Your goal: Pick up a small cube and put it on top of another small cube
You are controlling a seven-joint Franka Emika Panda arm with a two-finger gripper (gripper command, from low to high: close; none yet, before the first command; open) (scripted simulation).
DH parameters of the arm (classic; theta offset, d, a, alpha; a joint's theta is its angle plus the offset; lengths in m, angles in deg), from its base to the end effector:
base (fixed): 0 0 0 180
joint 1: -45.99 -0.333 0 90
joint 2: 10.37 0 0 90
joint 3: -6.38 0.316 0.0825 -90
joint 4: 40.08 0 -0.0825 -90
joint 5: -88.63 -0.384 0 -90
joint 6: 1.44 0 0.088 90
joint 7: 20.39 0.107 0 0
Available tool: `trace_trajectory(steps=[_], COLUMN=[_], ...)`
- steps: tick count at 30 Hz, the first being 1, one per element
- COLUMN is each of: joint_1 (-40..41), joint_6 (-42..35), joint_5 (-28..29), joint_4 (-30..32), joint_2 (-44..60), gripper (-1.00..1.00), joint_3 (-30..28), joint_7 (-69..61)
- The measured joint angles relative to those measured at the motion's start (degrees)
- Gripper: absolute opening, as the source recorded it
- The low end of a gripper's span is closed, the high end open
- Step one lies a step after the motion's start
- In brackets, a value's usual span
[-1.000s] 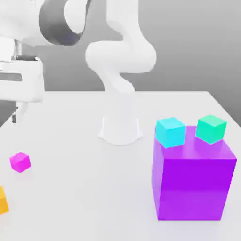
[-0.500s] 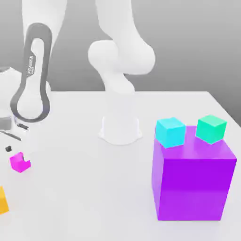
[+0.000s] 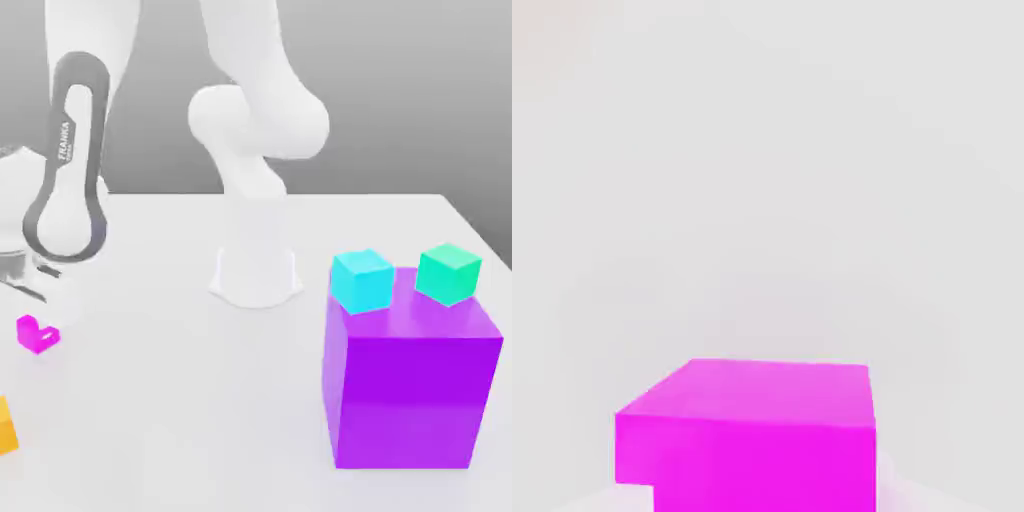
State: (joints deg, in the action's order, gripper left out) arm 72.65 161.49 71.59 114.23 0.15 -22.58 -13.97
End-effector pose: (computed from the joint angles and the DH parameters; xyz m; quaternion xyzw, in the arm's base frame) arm 0.2070 -0.3489 0.1802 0.7774 -0.6290 0.0005 0.0014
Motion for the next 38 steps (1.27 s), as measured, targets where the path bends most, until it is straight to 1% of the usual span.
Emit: trace_trajectory(steps=[1, 3, 7, 9, 15, 23, 25, 27, 28, 33, 34, 36, 38], joint_1=[-1.0, -3.8, -14.3, -17.3, -25.9, -37.9, -38.9, -39.1, -39.1, -39.1, -39.0, -39.0, -39.0], joint_6=[-1.3, -4.8, -12.8, -16.9, -29.3, -45.8, -44.3, -40.2, -38.1, -38.1, -37.1, -39.4, -43.7], joint_5=[2.4, 5.3, 8.4, 9.7, 11.8, 13.2, 13.2, 13.1, 13.0, 12.9, 13.1, 13.3, 13.4], joint_4=[0.3, 0.0, -1.4, -2.2, -4.7, -7.9, -6.4, -3.7, -2.5, -2.5, -1.9, -3.3, -5.9], joint_2=[-1.7, -5.4, -12.4, -15.9, -26.0, -39.8, -39.8, -38.4, -37.6, -37.6, -37.2, -38.2, -39.9], gripper=[-1.00, -1.00, -1.00, -1.00, -1.00, -1.00, -1.00, -1.00, 1.00, 1.00, 1.00, 1.00, 1.00], joint_3=[-0.7, 1.0, 5.8, 8.2, 18.5, 33.0, 34.6, 35.3, 35.5, 35.5, 35.6, 35.6, 35.4], joint_7=[1.8, 4.5, 7.8, 9.3, 12.5, 15.6, 15.8, 15.9, 15.8, 15.8, 15.9, 16.0, 16.0])
